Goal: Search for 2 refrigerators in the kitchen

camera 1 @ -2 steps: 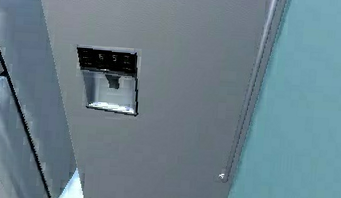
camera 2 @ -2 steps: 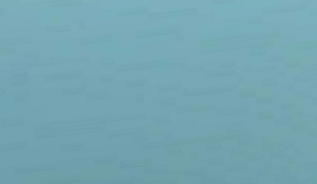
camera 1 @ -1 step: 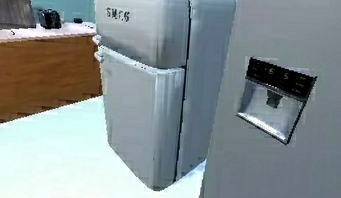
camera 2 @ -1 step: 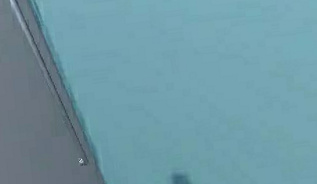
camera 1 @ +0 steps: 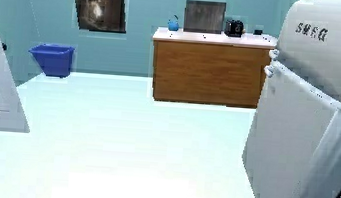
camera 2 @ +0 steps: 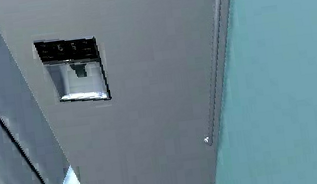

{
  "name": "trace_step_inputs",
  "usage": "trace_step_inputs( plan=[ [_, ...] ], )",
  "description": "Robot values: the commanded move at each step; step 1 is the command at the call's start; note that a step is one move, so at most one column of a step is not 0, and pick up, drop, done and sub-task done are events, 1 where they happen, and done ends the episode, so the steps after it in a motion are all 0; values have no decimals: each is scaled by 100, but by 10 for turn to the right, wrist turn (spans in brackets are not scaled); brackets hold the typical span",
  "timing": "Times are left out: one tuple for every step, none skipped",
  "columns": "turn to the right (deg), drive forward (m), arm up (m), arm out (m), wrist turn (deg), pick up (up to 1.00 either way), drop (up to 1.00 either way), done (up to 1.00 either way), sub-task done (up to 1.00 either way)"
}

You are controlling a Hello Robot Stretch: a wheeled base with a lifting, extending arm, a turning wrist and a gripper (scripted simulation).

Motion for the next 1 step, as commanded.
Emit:
trace_step_inputs(
  plan=[
    [-60, 0, 0, 0, 0, 0, 0, 0, 0]
  ],
)
